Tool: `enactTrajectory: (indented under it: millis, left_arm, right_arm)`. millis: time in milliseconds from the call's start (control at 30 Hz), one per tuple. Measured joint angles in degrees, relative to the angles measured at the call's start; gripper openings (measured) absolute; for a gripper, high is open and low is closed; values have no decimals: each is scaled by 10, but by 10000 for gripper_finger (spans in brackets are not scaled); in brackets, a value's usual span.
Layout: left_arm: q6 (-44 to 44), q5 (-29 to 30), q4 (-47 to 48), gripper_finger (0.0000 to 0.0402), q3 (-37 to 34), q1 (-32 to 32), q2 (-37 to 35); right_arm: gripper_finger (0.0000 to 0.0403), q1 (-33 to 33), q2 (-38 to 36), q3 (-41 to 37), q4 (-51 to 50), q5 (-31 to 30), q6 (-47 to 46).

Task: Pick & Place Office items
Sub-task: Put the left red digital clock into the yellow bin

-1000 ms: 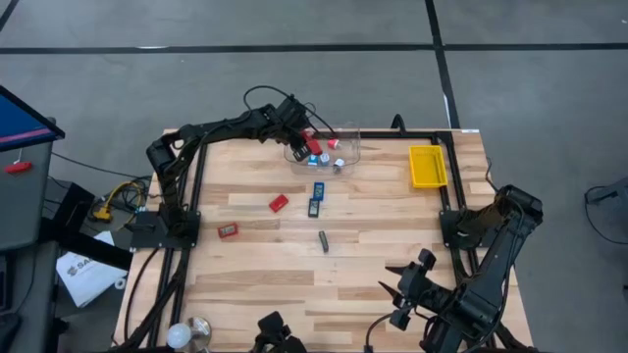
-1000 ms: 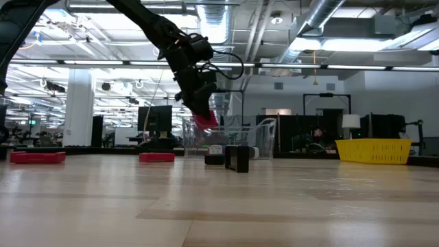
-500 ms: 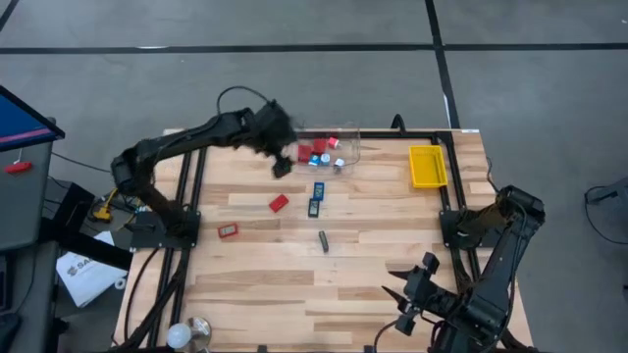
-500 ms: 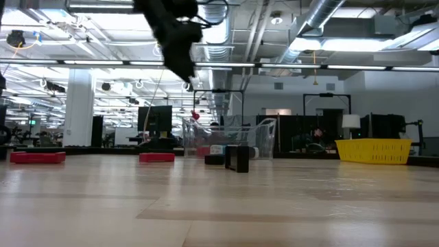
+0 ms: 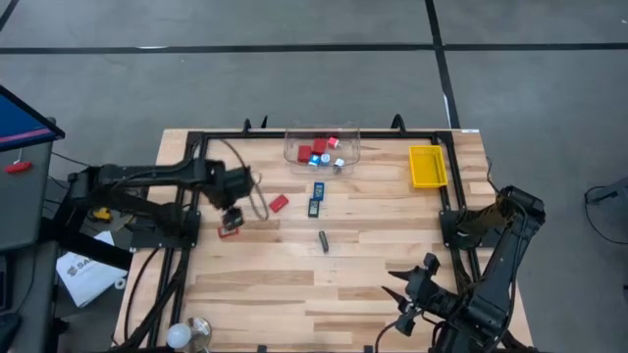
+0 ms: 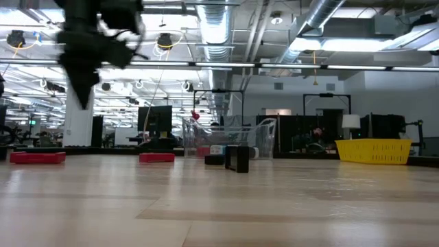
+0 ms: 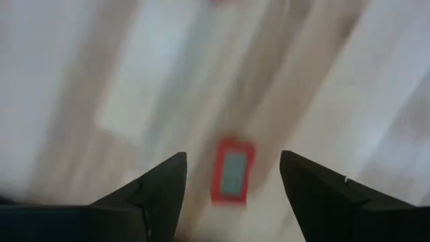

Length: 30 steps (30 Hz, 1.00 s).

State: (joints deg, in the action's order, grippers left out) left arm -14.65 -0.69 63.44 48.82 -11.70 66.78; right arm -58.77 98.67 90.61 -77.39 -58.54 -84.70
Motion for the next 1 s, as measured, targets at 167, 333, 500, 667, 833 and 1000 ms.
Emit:
enactTrajectory:
  millis: [167,333,500,667,833,1000]
  left_arm:
    - [-39,-12,27,232,-48,68,-19]
    - [-67,-32,-5,237,-72,83,-3]
    - [-38,-26,-31,250,-89,79,12]
    - [-47,-22,-44,256,-93,79,41]
    - [-49,-11,-69,256,-93,79,91]
    - [-37,-7,-93,261,-93,79,155]
  right_arm:
    - [171,12,0,0,-4,0,15]
    - [171,17,0,0,-1,2,35]
    - [171,11,0,0,-2,2,37]
    - [171,2,0,0,-4,0,37]
    - [171,-1,0,0,-4,-4,39]
    - [171,-1,0,0,-2,-5,39]
